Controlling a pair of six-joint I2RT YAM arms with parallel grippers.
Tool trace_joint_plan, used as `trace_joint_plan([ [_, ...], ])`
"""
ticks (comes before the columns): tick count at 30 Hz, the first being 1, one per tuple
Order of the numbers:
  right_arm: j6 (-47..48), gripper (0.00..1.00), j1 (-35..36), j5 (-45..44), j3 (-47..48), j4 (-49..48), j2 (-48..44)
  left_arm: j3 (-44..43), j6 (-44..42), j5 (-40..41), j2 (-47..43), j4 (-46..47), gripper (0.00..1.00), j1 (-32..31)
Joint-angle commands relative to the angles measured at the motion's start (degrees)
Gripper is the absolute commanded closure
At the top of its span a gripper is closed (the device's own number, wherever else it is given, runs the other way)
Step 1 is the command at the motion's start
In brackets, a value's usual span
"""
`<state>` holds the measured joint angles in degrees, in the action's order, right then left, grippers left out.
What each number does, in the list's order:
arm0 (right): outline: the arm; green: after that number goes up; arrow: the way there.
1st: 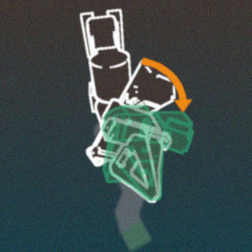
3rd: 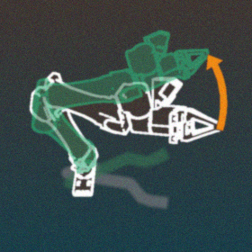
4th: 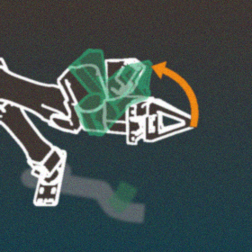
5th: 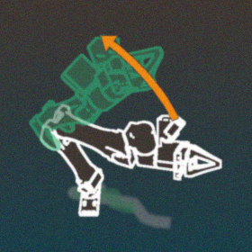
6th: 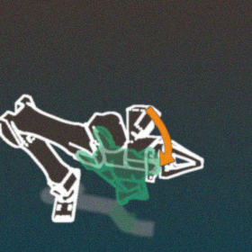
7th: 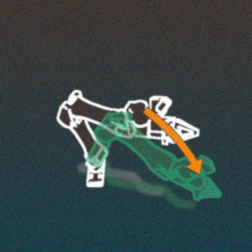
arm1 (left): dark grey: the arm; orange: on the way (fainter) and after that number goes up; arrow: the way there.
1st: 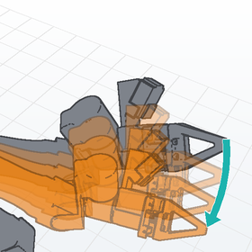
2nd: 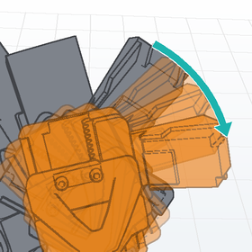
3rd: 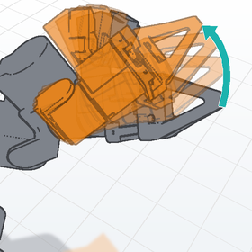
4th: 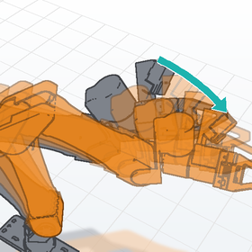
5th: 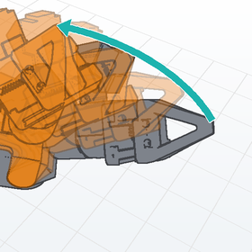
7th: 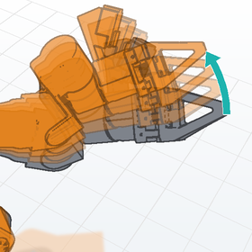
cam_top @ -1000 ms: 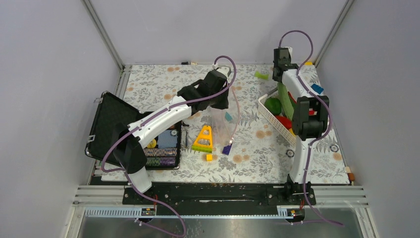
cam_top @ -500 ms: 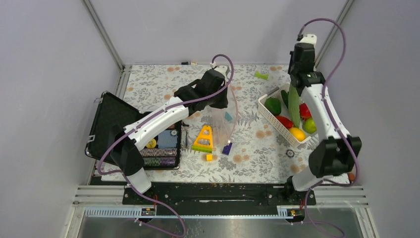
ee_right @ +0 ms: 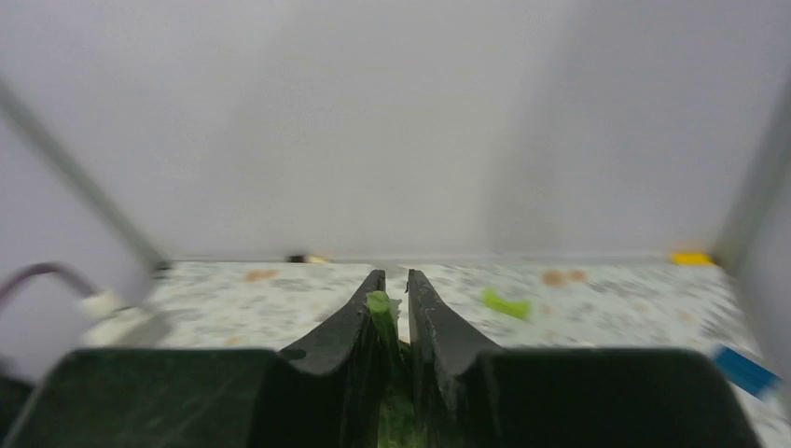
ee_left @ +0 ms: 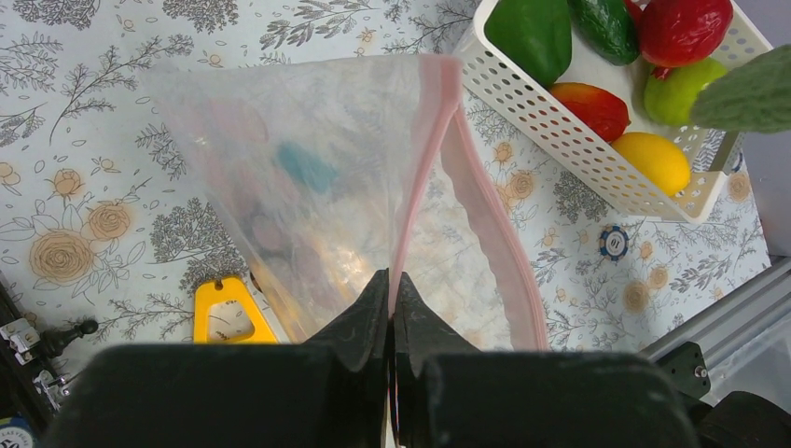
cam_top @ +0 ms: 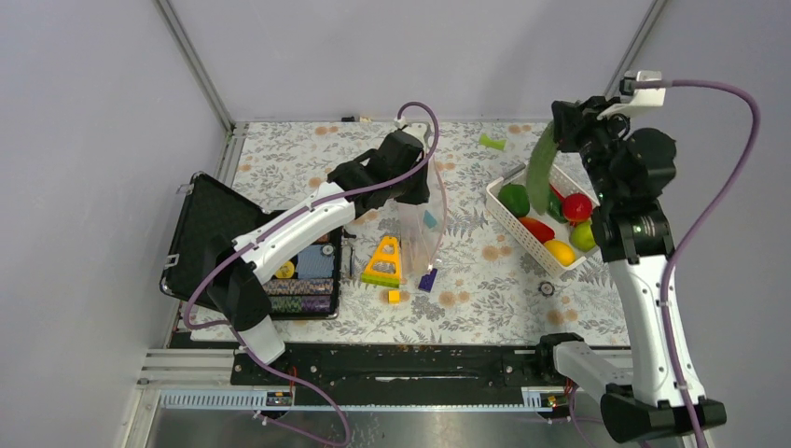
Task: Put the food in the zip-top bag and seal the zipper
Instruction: Place the fake vegetable in the zipper food storage bag.
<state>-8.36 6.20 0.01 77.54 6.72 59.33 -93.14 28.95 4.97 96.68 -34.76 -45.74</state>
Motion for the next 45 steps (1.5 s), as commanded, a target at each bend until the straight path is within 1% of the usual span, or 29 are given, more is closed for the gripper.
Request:
trace_joint_plan([
  [1, -12.3, 1.00, 0.7, 20.5, -0.7, -11.7, -3.3, -0.5, 1.3, 1.1, -3.5, 0.6, 1.00, 0.3],
  [6, -24.1, 1.00, 2.0, 28.2, 0.7, -19.9, -3.4, -0.8, 2.7, 1.1, -3.2, 0.0, 1.00, 0.4],
  [9, -30.1, 1.00, 3.8, 31.2, -0.5, -25.4, -3.5, -1.2, 3.9, 0.2, -3.3, -0.8, 1.00, 0.7],
  [14, -31.0, 1.00, 7.8, 30.5, -0.7, -27.8, -4.6, -1.2, 5.0, 0.0, -3.6, -1.1, 1.00, 1.0],
  [16, -32.1, 1.00, 8.4, 29.7, -1.0, -28.8, -4.8, -1.2, 5.6, -0.2, -3.4, -1.1, 1.00, 1.1],
  [22, -36.9, 1.00, 9.7, 27.3, -3.5, -36.4, -3.1, -1.3, 7.5, -3.3, -3.1, -1.1, 1.00, 1.5],
  [29, -39.4, 1.00, 11.0, 24.8, -4.3, -42.8, -0.4, -0.4, 8.8, -4.2, -4.3, -0.5, 1.00, 1.5],
  [34, -43.0, 1.00, 11.6, 23.6, -5.2, -47.8, 1.4, -0.1, 9.4, -4.2, -4.6, -0.3, 1.00, 1.6],
  [45, -45.3, 1.00, 12.0, 24.4, -3.1, -48.6, 2.3, 1.6, 10.5, -4.6, -5.1, 0.6, 1.00, 2.4],
])
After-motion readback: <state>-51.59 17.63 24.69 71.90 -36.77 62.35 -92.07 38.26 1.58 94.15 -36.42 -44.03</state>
